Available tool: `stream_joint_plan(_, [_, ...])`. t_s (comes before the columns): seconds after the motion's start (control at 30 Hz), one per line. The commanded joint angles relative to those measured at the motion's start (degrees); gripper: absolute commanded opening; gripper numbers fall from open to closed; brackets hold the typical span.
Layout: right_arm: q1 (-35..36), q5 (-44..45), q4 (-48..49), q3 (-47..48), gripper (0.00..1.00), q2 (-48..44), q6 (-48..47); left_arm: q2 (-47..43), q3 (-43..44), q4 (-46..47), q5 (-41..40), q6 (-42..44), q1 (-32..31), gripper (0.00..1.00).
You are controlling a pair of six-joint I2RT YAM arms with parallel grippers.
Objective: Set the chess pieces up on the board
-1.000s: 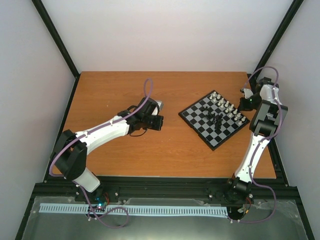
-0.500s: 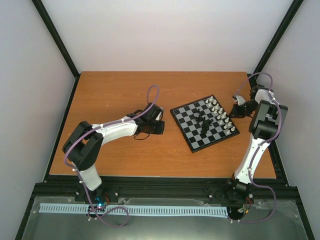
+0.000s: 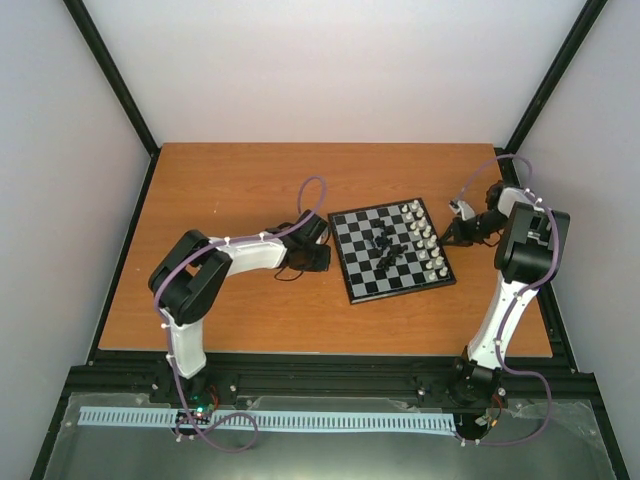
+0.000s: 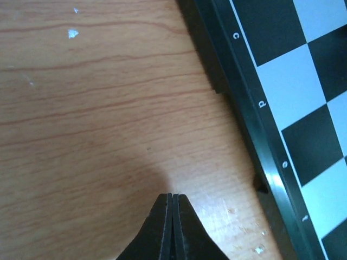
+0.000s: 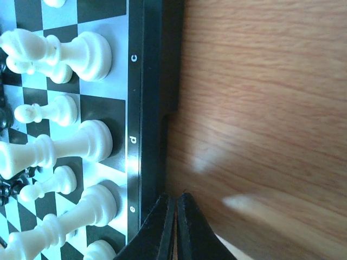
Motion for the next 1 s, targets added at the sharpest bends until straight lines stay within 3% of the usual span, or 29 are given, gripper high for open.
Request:
stream_joint_plan(0.0, [1.8,2.2,0.8,-3.8,0.03,1.4,-0.9,2.7,3.6,2.7,0.3,-0.8,2.0,0.01])
stream_joint_plan(0.43, [2.7,2.1,-0.3,-6.3,0.03,0.1,-3.7,7.9,8.2,2.2,2.8,0.6,3.9,0.01])
stream_joint_plan(0.97, [4.3,3.3,-1.1,-14.0,0.03,-6.0,-8.1,0.9,-0.8,3.5,4.3,1.7,3.7,0.01])
